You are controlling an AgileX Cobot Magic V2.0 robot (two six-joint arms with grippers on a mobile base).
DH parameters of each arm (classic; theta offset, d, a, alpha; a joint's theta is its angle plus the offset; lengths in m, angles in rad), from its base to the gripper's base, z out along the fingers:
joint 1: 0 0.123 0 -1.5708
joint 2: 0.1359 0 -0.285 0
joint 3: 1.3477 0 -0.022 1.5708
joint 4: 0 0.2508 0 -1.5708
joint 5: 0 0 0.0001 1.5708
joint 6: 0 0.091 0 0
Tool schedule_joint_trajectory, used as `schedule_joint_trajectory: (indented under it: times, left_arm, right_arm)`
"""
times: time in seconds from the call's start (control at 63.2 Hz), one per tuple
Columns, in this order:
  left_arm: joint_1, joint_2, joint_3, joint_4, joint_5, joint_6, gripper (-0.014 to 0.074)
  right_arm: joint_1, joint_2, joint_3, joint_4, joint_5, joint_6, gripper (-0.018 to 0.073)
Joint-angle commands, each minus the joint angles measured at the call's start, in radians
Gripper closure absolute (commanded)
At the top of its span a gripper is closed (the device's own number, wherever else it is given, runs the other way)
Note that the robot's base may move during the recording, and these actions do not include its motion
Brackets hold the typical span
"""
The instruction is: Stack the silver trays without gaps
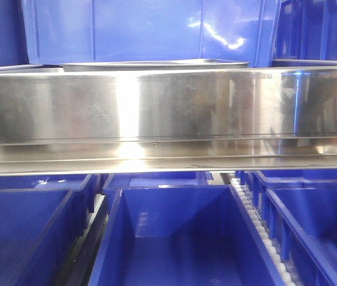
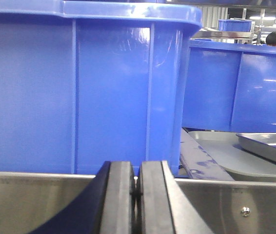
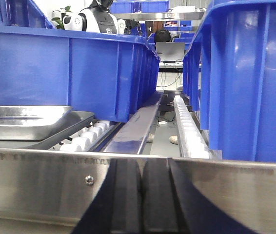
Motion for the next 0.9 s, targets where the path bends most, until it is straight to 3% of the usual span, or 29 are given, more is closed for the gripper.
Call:
schedule_joint_trajectory:
  times: [0.0,0.032,0.079,0.19,0.396,0.475,0.886]
  left_arm:
    - [0.003,-0.006,-0.002,-0.007,-0.02,0.001,0.0589]
    - [0.003,-0.006,-0.002,-0.007,-0.02,0.001,0.0589]
    - [0.003,-0.006,-0.002,-0.007,-0.02,0.001,0.0589]
    - [0.003,-0.006,-0.002,-0.007,-0.02,0.001,0.0589]
    - [0.003,-0.006,-0.002,-0.007,-0.02,0.001,0.0589]
    - [0.003,-0.006,-0.002,-0.007,-0.02,0.001,0.0589]
    - [0.003,-0.006,-0.002,-0.007,-0.02,0.001,0.0589]
  right_arm:
    - [-0.003,-0.004,0.0,0.126,0.027,-0.118,0.0629]
    - [-0.003,-0.004,0.0,0.214,0.038,-0.202,0.0629]
    - [-0.003,-0.004,0.0,0.404,0.042,-0.406,0.0629]
    - [-0.003,-0.004,0.0,0.692,0.016,-0.729,0.0629]
    - [-0.003,-0.004,0.0,0.968,-0.073,-1.004,0.0629]
    - [-0.003,-0.004,0.0,1.003,-0.079,-1.026,0.0629]
    - [-0.003,-0.004,0.0,1.003,-0.042,-1.026,0.0629]
